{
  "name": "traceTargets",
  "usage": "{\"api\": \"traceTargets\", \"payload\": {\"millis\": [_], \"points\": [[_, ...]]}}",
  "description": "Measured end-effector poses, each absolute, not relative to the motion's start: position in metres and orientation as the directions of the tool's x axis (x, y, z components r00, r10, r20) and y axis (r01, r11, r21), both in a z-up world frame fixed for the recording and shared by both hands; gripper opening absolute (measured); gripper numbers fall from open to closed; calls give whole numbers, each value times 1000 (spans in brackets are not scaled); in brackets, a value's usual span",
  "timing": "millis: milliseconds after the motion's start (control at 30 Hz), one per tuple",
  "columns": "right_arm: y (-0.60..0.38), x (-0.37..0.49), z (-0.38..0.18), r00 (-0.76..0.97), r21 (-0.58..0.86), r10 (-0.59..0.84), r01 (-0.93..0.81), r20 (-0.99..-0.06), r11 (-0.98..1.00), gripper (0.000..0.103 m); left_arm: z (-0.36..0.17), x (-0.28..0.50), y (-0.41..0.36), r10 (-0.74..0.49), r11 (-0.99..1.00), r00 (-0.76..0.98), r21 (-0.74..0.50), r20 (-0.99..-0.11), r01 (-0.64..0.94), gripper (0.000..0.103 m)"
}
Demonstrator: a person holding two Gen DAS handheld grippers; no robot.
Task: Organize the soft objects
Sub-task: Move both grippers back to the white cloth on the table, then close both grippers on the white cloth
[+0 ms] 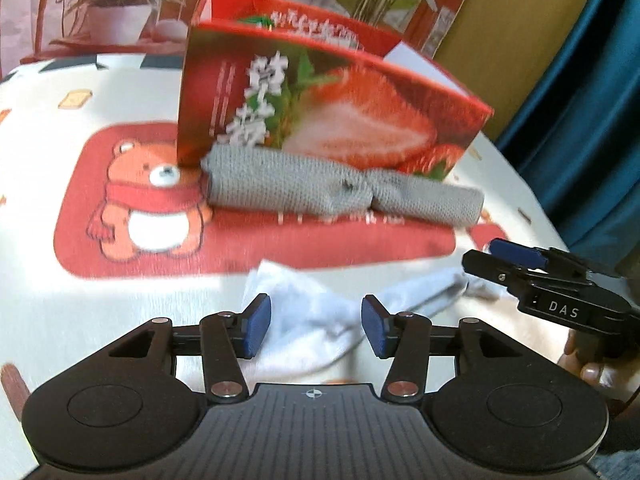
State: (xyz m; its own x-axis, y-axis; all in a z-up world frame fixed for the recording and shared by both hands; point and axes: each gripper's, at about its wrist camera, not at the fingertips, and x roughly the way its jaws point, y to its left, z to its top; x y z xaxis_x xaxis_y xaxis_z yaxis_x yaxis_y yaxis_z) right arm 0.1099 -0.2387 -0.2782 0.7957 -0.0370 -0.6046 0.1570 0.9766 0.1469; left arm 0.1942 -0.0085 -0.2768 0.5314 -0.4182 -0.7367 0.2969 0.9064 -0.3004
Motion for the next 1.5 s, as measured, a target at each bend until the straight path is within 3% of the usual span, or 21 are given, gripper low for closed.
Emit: {"api": "traceTargets", "payload": {"millis": [400, 800, 933, 1033, 1267, 1333, 1500], "points": [[-253, 90, -302, 749, 150, -190, 361, -635, 920, 60, -292, 188, -14, -380, 919, 562, -233, -734, 317, 52], [-246, 95, -310, 753, 111, -188, 327, -630, 938, 63, -293, 188, -13, -339, 935, 610, -186, -717, 301, 52], [-244, 93, -309, 764, 111, -182, 315, -619, 943, 62, -293, 191, -9, -288, 953, 636, -145, -716, 267, 47], [-238, 95, -308, 773, 93, -168, 281, -612, 955, 68, -293, 193, -4, -274, 959, 647, -148, -712, 243, 47], [-241, 100, -313, 761, 112, -160, 293, -629, 950, 71, -293, 195, -1, -264, 962, 658, -140, -706, 235, 47], [-242, 100, -315, 762, 123, -152, 291, -630, 949, 71, -293, 195, 0, -257, 964, 661, -139, -705, 227, 47], [-244, 104, -316, 777, 155, -115, 264, -619, 952, 59, -293, 195, 0, -253, 965, 666, -135, -702, 224, 47]]}}
